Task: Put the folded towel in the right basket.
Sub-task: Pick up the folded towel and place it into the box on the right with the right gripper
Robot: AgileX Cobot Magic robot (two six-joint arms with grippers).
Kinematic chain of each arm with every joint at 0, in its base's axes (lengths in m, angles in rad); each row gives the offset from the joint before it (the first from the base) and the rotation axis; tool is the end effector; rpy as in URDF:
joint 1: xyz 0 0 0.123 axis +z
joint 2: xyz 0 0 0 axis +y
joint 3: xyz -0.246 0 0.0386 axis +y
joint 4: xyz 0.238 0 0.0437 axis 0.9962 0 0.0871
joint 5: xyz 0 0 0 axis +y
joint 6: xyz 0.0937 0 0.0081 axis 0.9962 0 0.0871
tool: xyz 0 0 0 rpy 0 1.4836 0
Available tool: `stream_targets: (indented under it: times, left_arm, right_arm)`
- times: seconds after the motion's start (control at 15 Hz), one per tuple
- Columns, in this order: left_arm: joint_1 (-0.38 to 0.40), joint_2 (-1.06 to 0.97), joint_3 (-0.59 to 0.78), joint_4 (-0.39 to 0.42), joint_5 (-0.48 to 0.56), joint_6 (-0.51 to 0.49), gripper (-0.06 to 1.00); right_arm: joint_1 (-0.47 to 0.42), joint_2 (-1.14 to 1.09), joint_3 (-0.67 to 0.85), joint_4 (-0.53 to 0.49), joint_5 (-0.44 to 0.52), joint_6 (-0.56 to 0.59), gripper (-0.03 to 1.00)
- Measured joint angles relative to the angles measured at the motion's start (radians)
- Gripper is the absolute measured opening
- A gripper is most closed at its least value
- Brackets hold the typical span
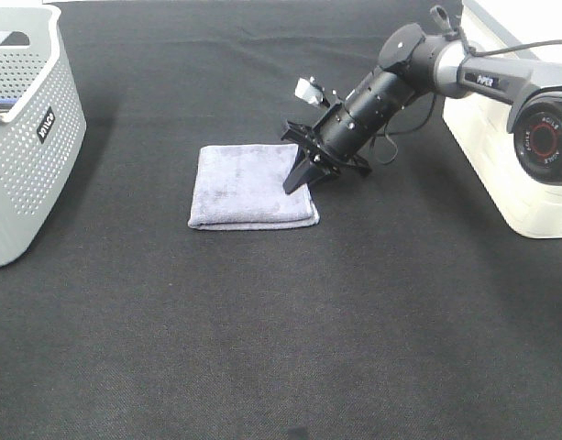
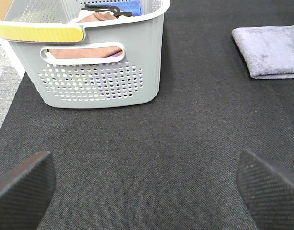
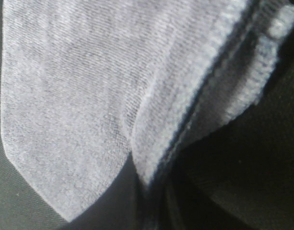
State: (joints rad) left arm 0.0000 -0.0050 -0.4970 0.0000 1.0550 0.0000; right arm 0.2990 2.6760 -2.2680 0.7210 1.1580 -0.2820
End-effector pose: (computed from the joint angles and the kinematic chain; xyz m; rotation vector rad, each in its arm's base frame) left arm 0.0254 0.0000 0.2709 0.0000 2.0366 0.0000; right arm 0.4498 0.1982 0.0713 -0.4489 2.8547 1.0099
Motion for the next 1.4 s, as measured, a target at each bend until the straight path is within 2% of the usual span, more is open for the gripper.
stream_targets:
  times: [0.13, 0.47, 0.67, 1.0, 1.2, 1.4]
  left_arm:
    - [0.000, 0.000, 0.000, 0.000, 0.000, 0.000, 0.97]
    - [0.000, 0.000, 0.000, 0.000, 0.000, 0.000, 0.97]
    - [0.000, 0.000, 0.000, 0.000, 0.000, 0.000, 0.97]
    - [0.000, 0.000, 0.000, 0.000, 0.000, 0.000, 0.97]
    - [0.000, 0.000, 0.000, 0.000, 0.000, 0.000, 0.97]
    - [0.000, 0.000, 0.000, 0.000, 0.000, 0.000, 0.97]
  right_arm:
    - [0.000, -0.011, -0.012, -0.005, 0.006, -0.012, 0.07]
    - [0.000, -0.162, -0.175, -0.078, 0.055, -0.015, 0.07]
    - [-0.025, -0.285, -0.250, -0.155, 0.058, 0.004, 0.07]
    - [-0.181, -0.469, -0.256, -0.345, 0.064, 0.070, 0.07]
    - [-0.322, -0.540, -0.256, -0.419, 0.064, 0.094, 0.07]
    - [-0.421, -0.549, -0.210, -0.465, 0.064, 0.104, 0.07]
